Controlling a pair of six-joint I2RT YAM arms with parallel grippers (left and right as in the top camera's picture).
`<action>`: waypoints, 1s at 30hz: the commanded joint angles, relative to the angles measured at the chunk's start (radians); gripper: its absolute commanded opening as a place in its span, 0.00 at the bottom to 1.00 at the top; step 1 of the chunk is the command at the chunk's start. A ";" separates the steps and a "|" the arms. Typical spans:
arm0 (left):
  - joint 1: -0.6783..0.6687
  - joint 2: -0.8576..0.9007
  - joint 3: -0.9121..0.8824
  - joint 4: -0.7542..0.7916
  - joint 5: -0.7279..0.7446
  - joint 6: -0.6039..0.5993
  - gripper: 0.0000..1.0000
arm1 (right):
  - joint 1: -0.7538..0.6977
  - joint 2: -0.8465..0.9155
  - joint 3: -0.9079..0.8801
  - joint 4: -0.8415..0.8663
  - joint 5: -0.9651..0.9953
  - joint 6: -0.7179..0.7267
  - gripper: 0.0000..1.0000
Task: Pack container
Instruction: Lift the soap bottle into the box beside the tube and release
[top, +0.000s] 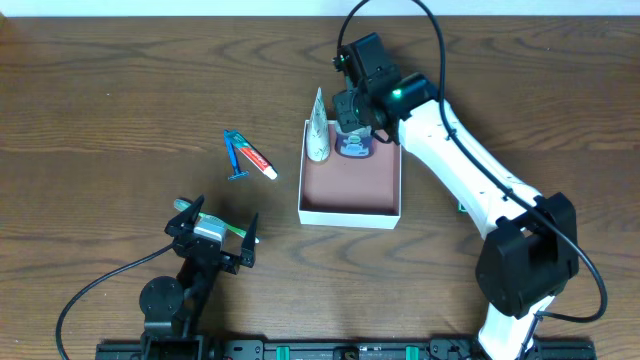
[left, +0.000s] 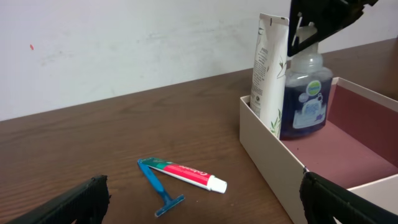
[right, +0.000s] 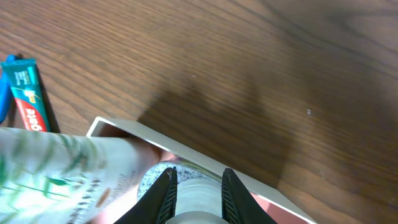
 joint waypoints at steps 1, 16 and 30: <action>0.006 -0.002 -0.021 -0.032 0.010 0.013 0.98 | 0.025 0.018 0.011 0.028 0.010 -0.001 0.09; 0.006 -0.002 -0.021 -0.032 0.010 0.013 0.98 | 0.035 0.064 0.011 0.048 0.011 -0.001 0.20; 0.006 -0.002 -0.021 -0.032 0.010 0.013 0.98 | 0.035 0.058 0.012 0.047 0.011 -0.001 0.45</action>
